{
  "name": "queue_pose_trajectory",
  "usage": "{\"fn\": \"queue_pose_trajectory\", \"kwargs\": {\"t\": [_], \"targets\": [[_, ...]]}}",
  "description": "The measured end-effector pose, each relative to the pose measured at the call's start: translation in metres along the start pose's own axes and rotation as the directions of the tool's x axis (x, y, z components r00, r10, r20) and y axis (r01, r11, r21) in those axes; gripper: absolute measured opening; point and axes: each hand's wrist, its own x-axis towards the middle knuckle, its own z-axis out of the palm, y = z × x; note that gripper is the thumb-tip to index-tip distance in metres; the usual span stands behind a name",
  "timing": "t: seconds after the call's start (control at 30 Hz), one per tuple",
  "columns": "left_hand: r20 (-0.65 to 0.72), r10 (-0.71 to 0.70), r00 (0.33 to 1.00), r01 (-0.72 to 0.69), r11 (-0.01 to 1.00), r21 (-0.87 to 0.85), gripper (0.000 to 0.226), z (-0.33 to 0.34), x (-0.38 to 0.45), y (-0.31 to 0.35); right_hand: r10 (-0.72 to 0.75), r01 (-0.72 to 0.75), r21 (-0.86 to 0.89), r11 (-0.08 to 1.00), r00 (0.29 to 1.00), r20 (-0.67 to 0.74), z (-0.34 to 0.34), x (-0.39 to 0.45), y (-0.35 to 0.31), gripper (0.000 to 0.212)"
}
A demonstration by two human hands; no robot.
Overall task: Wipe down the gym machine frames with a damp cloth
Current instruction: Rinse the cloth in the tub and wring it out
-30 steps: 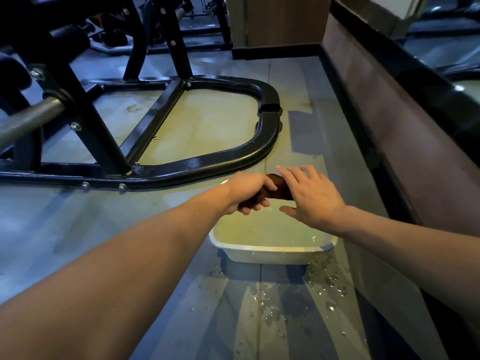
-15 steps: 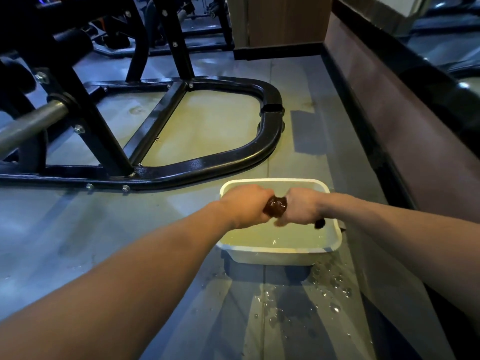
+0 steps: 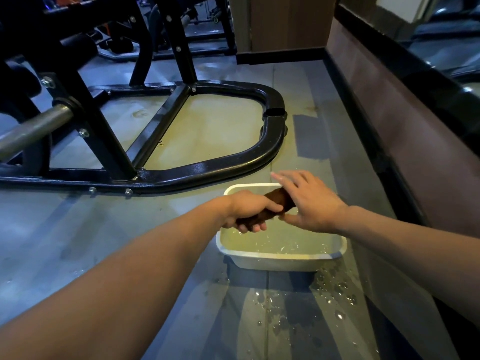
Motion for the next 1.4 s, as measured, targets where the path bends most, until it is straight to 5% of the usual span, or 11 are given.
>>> {"fn": "queue_pose_trajectory", "kwargs": {"t": [0.07,0.2,0.4,0.5,0.6,0.87,0.97,1.07,1.17,1.27,1.4], "targets": [[0.204,-0.011,0.979,0.045,0.986,-0.162,0.036,-0.005,-0.007,0.002,-0.164,0.159,-0.129,0.979,0.986,-0.030,-0.002,-0.006,0.005,0.099],[0.383,-0.003,0.924,0.096,0.970,-0.222,0.038,-0.005,-0.013,0.003,-0.181,0.196,0.115,0.974,0.975,-0.125,-0.005,-0.004,-0.001,0.069],[0.086,-0.003,0.996,-0.016,0.976,0.216,0.037,0.002,0.000,0.002,0.025,-0.027,0.013,1.000,0.993,0.118,-0.007,0.004,-0.014,0.015],[-0.126,0.232,0.964,-0.114,0.797,0.593,0.027,0.018,0.008,-0.001,0.190,-0.203,0.039,0.978,0.957,0.221,-0.008,0.011,-0.020,0.017],[-0.176,0.513,0.840,-0.053,0.401,0.914,0.025,0.020,0.001,0.000,0.215,-0.315,0.268,0.910,0.914,0.345,-0.007,0.016,-0.022,0.014],[0.079,0.705,0.704,-0.175,0.066,0.982,0.039,0.001,0.002,-0.005,0.185,-0.425,0.488,0.762,0.866,0.465,-0.012,0.016,-0.023,0.015],[0.067,0.684,0.726,-0.225,0.145,0.964,0.033,0.006,0.006,-0.014,0.191,-0.414,0.479,0.774,0.874,0.446,-0.003,0.016,-0.021,0.021],[-0.231,0.504,0.832,-0.135,0.587,0.798,0.022,0.018,0.008,-0.010,0.232,-0.340,0.397,0.853,0.927,0.295,0.003,0.017,-0.019,0.052],[-0.302,0.101,0.948,-0.056,0.986,0.155,0.029,0.013,0.011,0.000,0.188,-0.183,0.303,0.935,0.982,0.014,-0.005,0.009,-0.016,0.090],[0.008,0.008,1.000,-0.003,0.903,-0.430,0.036,-0.003,0.001,0.007,-0.084,0.098,0.119,0.988,0.989,-0.123,-0.009,-0.003,-0.008,0.093],[0.401,0.137,0.906,0.131,0.809,-0.573,0.037,-0.009,-0.013,0.007,-0.234,0.242,-0.015,0.970,0.916,-0.325,-0.008,-0.003,-0.005,0.092]]}}
